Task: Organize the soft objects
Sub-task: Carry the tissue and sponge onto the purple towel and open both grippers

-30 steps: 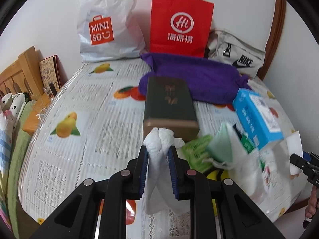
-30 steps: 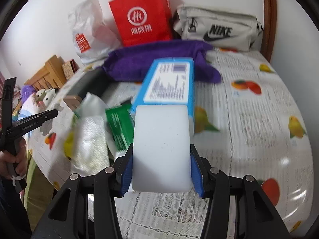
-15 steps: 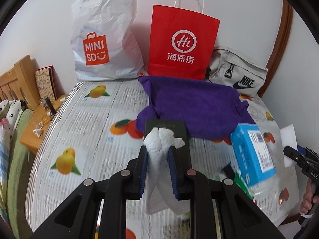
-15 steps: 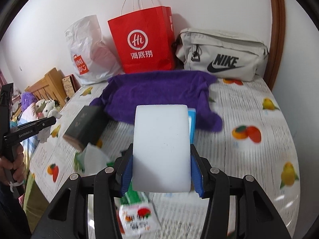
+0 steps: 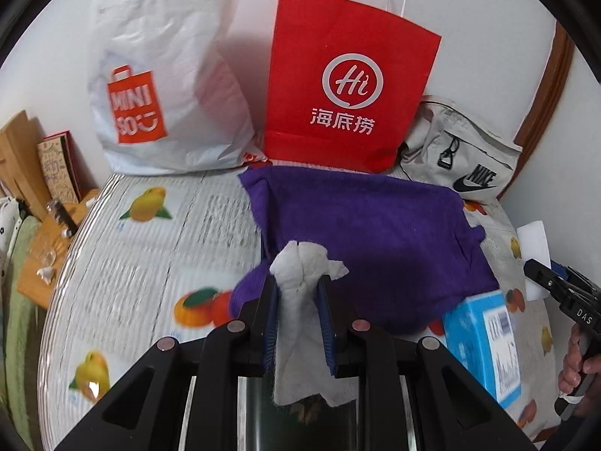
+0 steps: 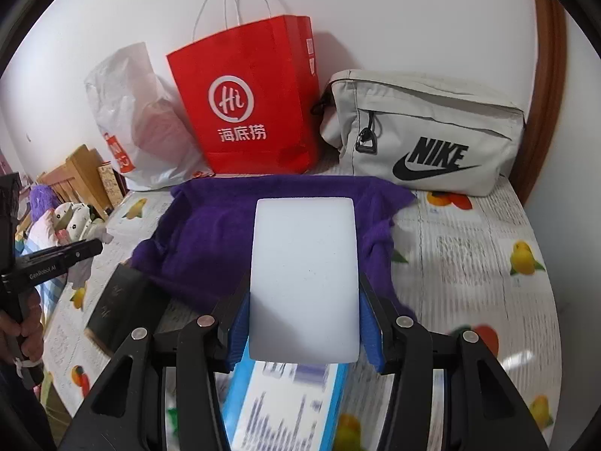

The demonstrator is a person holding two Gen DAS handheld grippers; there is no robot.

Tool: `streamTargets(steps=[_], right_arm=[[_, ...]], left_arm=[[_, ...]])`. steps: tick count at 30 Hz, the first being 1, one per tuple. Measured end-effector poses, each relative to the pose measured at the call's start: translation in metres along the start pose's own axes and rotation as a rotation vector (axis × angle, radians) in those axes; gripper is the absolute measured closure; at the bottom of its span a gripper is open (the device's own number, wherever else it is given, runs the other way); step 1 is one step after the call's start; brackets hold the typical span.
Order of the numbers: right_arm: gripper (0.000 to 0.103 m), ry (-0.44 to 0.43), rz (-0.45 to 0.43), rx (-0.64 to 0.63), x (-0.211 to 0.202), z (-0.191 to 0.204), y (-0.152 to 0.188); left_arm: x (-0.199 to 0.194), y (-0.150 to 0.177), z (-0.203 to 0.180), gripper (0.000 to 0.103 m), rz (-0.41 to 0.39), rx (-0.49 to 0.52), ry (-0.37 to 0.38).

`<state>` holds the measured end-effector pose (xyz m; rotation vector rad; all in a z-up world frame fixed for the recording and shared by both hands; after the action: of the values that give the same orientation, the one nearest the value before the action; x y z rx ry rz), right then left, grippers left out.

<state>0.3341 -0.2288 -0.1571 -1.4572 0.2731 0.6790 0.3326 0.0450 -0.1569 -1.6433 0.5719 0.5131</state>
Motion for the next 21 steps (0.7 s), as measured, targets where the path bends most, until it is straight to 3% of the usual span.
streamTargets(steps=[21], right_arm=[[0.053, -0.015, 0.165, 0.013, 0.118, -0.030, 0.016]], left_arm=[[0.133, -0.026, -0.007, 0.083, 0.123, -0.067, 0.006]])
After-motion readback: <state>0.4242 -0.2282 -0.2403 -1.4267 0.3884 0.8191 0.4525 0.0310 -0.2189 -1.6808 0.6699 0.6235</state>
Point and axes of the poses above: each gripper's, at about its wrist camera, not at the fingertips, and x roughly the way its jaws point, z to its left, y to its underside, the point moved 10 cm from there along x, roughly the way its jaws point, and after that the axes turned 12 degrees about -z, right-handed, at the moved point
